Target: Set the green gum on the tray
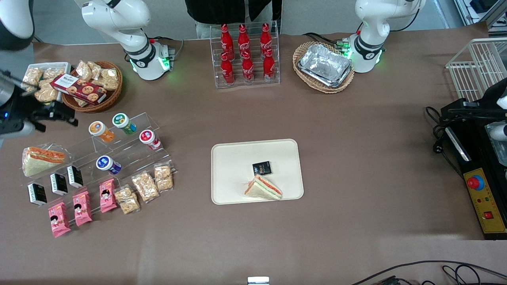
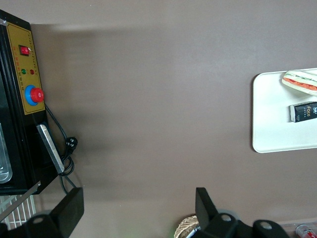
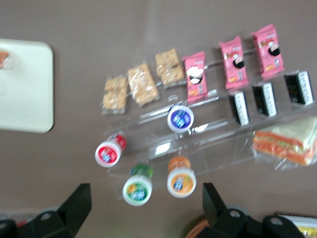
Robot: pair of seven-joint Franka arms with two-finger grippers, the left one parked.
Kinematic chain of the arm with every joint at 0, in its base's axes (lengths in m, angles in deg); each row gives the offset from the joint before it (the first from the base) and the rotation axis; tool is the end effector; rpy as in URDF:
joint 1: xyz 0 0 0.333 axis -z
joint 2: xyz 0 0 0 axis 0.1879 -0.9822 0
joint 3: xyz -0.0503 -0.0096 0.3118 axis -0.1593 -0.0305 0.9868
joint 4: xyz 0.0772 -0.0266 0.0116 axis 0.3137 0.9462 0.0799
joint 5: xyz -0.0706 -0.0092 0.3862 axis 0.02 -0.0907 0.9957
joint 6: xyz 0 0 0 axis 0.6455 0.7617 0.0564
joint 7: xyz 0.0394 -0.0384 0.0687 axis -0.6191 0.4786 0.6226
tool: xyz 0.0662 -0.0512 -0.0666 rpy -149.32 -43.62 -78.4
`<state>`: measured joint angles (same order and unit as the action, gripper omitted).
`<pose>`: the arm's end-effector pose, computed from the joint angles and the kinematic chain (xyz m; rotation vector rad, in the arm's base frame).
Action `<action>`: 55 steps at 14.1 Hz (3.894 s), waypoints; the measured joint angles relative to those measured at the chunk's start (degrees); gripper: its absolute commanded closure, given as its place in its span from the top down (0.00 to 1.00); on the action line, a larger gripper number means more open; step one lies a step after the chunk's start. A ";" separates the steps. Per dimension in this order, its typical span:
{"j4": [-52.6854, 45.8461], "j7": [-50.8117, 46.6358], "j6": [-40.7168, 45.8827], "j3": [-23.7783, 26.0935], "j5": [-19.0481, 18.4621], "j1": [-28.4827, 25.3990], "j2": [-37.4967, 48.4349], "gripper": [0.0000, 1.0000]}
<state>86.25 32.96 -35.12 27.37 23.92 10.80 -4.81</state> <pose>0.5290 -0.0164 0.6098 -3.0953 -0.1833 0.0433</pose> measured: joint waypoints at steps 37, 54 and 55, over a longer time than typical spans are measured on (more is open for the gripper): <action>48.15 -13.25 -31.46 1.13 0.00 -3.75 16.48 0.94; 47.83 -10.65 -34.50 -1.08 0.00 -2.46 13.69 0.05; 46.69 -10.27 -31.71 -1.42 0.00 -2.46 14.49 0.01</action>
<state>132.94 22.69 -66.83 25.95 23.92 8.34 9.68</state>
